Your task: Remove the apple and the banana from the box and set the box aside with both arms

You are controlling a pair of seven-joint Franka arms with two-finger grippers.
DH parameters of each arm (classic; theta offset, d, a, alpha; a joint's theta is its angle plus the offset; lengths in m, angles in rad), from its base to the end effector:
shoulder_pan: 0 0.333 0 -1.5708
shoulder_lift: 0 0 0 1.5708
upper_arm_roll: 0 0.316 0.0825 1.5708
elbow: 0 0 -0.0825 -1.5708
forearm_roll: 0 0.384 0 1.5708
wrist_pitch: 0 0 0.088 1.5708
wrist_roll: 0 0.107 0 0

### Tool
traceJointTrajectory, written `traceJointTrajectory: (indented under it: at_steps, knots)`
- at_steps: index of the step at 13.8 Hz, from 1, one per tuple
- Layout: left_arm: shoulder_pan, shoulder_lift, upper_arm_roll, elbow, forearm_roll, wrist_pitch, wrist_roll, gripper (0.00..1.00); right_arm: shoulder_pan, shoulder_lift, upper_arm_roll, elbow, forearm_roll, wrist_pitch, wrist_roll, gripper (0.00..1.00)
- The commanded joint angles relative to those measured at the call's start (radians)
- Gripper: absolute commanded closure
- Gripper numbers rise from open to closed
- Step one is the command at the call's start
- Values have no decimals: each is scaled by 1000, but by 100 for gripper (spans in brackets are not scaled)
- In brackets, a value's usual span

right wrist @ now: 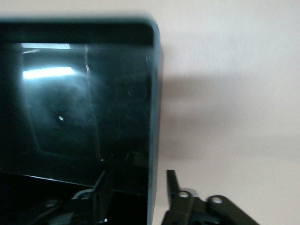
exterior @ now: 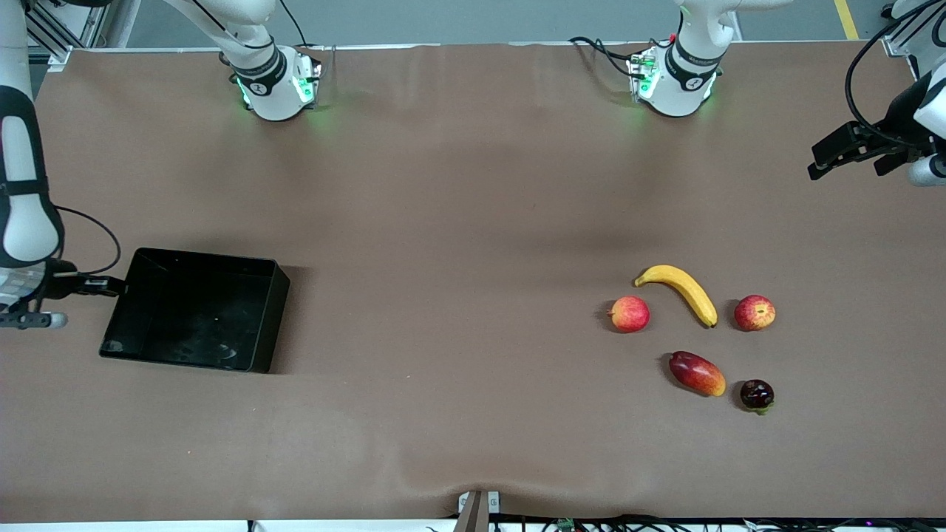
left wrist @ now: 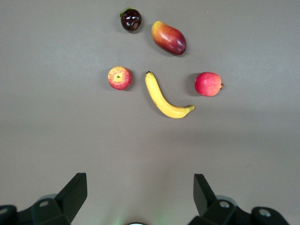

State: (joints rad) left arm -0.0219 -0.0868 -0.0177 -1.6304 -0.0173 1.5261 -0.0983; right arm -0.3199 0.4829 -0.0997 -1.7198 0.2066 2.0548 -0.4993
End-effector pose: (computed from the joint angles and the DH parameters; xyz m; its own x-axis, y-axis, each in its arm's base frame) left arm 0.5220 -0.0230 0.6394 0.9981 0.0580 -0.0190 0.0583 -0.9982 0.0140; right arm 0.6007 -0.2496 0.2973 0.9972 -0.0153 -0.0730 -0.0280 -0.9838 -0.1769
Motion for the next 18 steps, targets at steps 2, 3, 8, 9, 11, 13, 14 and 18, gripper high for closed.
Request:
traceJointTrajectory:
  at_steps: [2,3,8,9,11,13,14,18]
  knots:
    - [3,-27,-1,-16,17,-11,14,0,83,-95,9,83,-79,-151,59,0]
    - [5,-25,-1,-17,17,-11,14,0,123,-125,11,88,-120,-180,135,0]
    - [7,-25,-1,-14,17,-12,20,0,327,-305,15,77,-205,-384,454,0]
    - [8,-25,1,-12,19,-12,22,0,356,-340,15,74,-205,-421,488,0]
    - [25,-27,-1,-14,19,-12,57,0,395,-421,17,66,-205,-478,533,0]
    - [39,-28,-2,-14,17,-12,72,0,412,-478,17,74,-200,-525,597,0]
    - [39,-34,-7,-16,17,-12,65,0,409,-497,17,80,-185,-544,623,0]
    - [30,-24,-53,-14,17,-38,-9,0,383,-501,6,173,-151,-649,637,0]
